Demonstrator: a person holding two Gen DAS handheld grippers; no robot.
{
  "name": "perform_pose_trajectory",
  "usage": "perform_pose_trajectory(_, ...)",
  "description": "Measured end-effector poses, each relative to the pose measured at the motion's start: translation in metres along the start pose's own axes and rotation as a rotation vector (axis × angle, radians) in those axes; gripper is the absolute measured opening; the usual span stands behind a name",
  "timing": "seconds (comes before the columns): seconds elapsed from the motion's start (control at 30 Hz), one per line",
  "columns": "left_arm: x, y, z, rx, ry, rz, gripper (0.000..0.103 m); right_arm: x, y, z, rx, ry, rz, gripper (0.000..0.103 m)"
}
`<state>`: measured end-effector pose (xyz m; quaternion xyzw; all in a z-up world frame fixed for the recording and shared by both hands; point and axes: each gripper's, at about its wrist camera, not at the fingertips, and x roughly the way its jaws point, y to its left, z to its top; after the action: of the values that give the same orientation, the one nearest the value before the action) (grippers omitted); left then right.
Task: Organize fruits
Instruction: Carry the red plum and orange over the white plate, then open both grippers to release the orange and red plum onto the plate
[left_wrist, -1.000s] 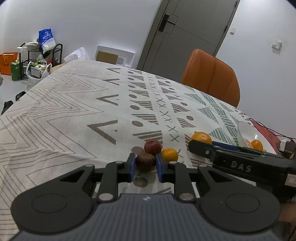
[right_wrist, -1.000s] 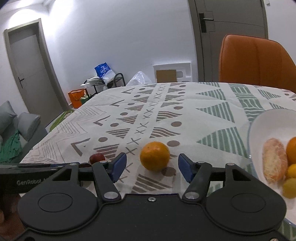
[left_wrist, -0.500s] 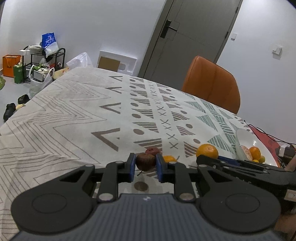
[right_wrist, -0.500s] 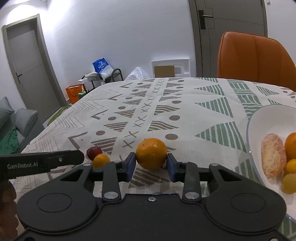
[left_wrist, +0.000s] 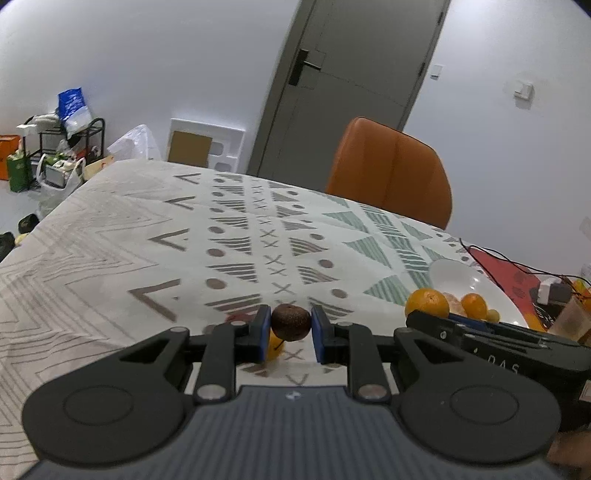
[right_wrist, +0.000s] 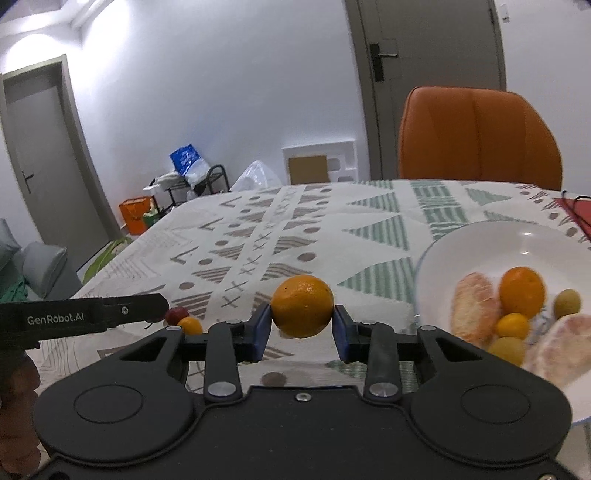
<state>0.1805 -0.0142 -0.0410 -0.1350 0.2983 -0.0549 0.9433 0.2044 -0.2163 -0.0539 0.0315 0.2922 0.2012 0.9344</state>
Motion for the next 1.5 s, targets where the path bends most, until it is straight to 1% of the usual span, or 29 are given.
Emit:
perform_pose_trajectory(0.5, 0.001, -0.038, 0.005, 0.065, -0.016, -0.045, 0.022, -0.029, -0.032, 0.002, 0.046, -0.056, -0.049, 0.034)
perform_pose_trajectory(0.77, 0.008, -0.059, 0.011, 0.105, -0.019, -0.067, 0.022, -0.038, -0.054, 0.002, 0.07, -0.076, -0.079, 0.034)
perform_pose_trajectory(1.17, 0.028, -0.095, 0.025, 0.169, -0.034, -0.111, 0.022, -0.048, -0.088, 0.006, 0.109, -0.101, -0.146, 0.034)
perform_pose_trajectory(1.5, 0.05, -0.122, 0.027, 0.204, -0.017, -0.148, 0.022, -0.051, -0.115, 0.006, 0.141, -0.108, -0.205, 0.034)
